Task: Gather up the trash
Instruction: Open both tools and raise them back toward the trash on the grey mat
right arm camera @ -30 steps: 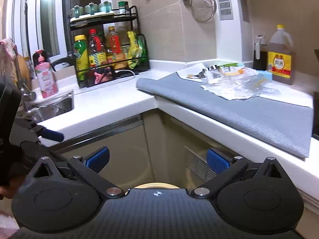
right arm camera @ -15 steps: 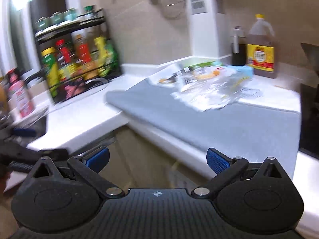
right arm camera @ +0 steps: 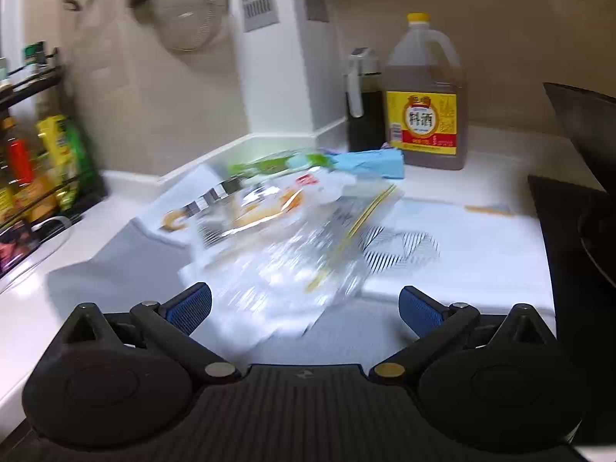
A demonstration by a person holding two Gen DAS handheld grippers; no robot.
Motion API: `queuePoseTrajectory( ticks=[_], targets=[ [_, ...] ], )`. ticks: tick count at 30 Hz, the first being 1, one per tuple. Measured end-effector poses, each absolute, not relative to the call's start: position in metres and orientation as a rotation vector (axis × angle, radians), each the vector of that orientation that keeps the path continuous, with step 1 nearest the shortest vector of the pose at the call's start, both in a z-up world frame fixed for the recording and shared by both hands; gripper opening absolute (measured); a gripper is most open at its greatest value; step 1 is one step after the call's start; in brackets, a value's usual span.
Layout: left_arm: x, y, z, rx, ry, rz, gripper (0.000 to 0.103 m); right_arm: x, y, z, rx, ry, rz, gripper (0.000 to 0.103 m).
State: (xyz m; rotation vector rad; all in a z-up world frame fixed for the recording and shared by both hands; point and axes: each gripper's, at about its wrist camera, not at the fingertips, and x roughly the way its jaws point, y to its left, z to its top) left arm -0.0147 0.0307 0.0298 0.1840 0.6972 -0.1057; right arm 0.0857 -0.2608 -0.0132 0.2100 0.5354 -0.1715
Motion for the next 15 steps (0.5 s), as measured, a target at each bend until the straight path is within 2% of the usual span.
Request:
queuePoseTrajectory(
  ticks=[7,15],
  targets=[
    [-0.006,0.025,0.036,0.157,0.684,-0.126,0.103,0.138,-0.277,-0.029,0.188,0.547,-0.234,0.103],
    [-0.002,0.003,0.063,0.116,0.631,-0.203,0.103,0.148,-0.265,-0.042,0.147,0.574,-0.172,0.103]
  ],
)
